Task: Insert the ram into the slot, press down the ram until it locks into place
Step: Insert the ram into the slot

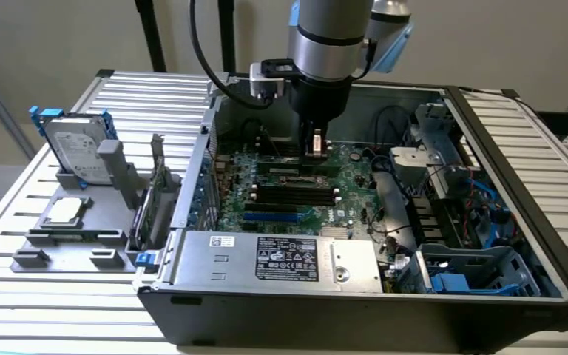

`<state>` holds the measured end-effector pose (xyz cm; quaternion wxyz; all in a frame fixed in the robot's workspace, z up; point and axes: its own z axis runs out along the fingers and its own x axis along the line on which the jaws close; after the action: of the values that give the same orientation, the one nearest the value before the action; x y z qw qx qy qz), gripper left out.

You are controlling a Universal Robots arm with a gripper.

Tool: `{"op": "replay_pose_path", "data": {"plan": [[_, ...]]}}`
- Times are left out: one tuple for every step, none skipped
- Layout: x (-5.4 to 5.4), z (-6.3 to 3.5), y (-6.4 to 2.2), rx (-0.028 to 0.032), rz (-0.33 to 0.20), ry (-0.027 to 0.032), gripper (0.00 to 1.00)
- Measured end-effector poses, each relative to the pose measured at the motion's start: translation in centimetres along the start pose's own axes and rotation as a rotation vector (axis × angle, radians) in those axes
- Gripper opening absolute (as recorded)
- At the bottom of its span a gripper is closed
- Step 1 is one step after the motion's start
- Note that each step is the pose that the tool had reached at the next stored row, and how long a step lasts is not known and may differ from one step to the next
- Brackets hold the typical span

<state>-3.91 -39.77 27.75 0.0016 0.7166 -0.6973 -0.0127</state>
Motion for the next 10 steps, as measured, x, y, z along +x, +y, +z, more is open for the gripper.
{"op": "replay_pose_path", "data": {"plan": [[0.0,0.2,-0.01,0.0,0.0,0.0,0.13],[-0.1,0.37,-0.01,0.0,0.0,0.0001,0.13],[-0.1,0.54,-0.02,0.0,0.0,0.0002,0.13],[-0.1,0.74,-0.02,-0.0001,0.0,0.0004,0.13],[-0.1,0.91,-0.02,0.0,0.0,0.0005,0.13],[-0.1,1.1,-0.03,0.0,0.0,0.0008,0.13],[-0.1,1.28,-0.03,0.0,0.0,0.0011,0.13],[-0.1,1.46,-0.03,-0.0001,0.0,0.0017,0.13],[-0.1,1.65,-0.04,-0.0001,0.0,0.0023,0.13],[-0.1,1.83,-0.04,-0.0001,0.0,0.0028,0.13]]}}
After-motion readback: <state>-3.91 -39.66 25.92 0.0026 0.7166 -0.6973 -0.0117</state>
